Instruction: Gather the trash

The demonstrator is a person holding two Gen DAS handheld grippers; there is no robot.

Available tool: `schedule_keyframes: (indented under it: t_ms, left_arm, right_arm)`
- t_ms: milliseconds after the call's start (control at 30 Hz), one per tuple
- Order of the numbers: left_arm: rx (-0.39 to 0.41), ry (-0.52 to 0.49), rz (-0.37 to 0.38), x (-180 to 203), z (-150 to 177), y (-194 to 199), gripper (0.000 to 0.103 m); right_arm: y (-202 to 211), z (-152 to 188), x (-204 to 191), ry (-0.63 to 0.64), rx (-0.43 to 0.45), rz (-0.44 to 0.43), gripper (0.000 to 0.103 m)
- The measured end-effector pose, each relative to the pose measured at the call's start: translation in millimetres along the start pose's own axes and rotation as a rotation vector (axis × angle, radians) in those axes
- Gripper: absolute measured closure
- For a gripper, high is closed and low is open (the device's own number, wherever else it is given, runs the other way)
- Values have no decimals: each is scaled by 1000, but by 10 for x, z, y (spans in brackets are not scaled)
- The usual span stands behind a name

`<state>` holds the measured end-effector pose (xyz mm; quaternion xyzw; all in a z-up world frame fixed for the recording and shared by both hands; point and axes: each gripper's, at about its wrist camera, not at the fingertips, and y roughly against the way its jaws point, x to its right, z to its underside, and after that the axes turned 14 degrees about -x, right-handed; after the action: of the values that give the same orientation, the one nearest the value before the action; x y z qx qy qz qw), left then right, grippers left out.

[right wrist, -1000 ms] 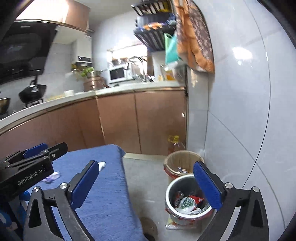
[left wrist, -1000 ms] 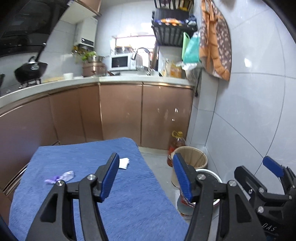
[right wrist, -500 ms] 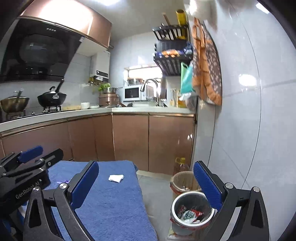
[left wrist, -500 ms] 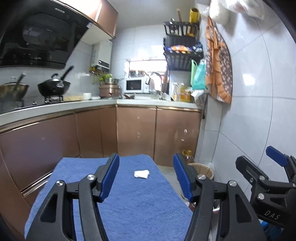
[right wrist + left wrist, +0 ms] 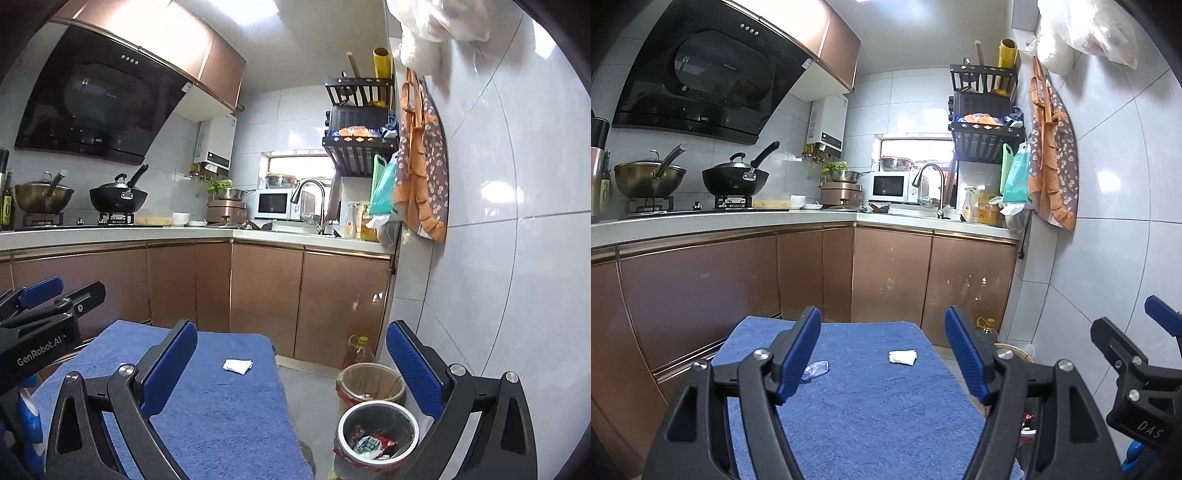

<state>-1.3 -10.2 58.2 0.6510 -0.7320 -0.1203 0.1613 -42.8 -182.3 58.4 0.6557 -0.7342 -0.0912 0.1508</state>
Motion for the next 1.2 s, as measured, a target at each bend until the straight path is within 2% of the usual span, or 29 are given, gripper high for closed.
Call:
schedule_keyframes:
  t_ms: [900,1200]
  left_arm:
    - [4,-21,-22,139,118,54,34]
    - [-2,-16,-19,133,139,-103,34]
  right_arm:
    - [200,92,7,-8,46,27,0]
    - [162,85,3,1,29,37,0]
